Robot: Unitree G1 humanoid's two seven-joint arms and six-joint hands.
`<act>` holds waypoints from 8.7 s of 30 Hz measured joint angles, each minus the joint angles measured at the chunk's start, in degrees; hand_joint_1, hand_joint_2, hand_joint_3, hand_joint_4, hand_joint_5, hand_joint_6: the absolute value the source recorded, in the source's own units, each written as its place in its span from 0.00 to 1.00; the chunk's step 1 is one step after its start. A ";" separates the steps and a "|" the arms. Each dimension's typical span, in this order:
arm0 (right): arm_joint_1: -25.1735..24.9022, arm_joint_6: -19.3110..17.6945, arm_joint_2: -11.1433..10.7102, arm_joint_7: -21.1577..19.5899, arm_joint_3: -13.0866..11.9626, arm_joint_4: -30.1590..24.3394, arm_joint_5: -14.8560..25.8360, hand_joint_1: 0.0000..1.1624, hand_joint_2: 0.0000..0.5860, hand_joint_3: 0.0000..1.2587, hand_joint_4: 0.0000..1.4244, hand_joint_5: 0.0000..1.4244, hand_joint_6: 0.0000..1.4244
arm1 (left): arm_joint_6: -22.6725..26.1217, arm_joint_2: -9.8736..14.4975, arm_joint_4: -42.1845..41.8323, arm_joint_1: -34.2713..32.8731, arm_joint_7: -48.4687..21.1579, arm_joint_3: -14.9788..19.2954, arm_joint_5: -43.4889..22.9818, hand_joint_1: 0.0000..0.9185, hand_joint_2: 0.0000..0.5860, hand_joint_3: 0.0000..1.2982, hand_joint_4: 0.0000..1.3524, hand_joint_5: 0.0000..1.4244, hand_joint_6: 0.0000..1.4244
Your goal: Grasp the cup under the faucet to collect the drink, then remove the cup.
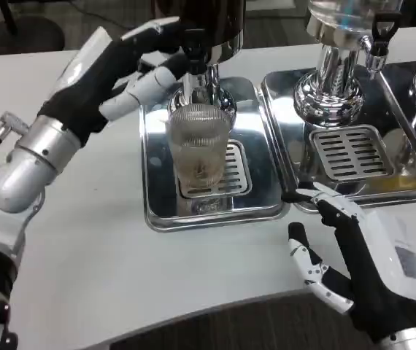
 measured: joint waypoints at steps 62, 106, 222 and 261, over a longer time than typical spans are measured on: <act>-14.85 3.41 4.13 9.33 -3.17 11.42 13.83 0.46 0.37 0.11 0.05 0.12 0.25 | 3.47 3.69 -14.58 3.16 -12.86 0.52 -4.62 0.00 0.11 0.25 0.23 0.23 0.37; -37.38 -0.51 9.48 5.83 0.61 41.34 15.82 0.48 0.33 0.00 0.00 0.03 0.14 | 5.24 3.77 -18.10 4.96 -13.18 1.55 -4.90 0.00 0.12 0.26 0.24 0.24 0.39; -54.37 -12.46 17.51 0.86 -0.28 71.95 20.17 0.48 0.28 0.00 0.00 0.01 0.14 | 13.08 12.50 -12.67 12.90 -3.47 3.27 4.58 0.00 0.17 0.22 0.15 0.13 0.26; -57.93 -9.44 18.08 -3.75 1.26 75.35 19.52 0.60 0.25 0.11 0.14 0.26 0.37 | 15.98 13.39 -13.79 16.30 -6.21 3.70 3.84 0.00 0.26 0.26 0.17 0.14 0.26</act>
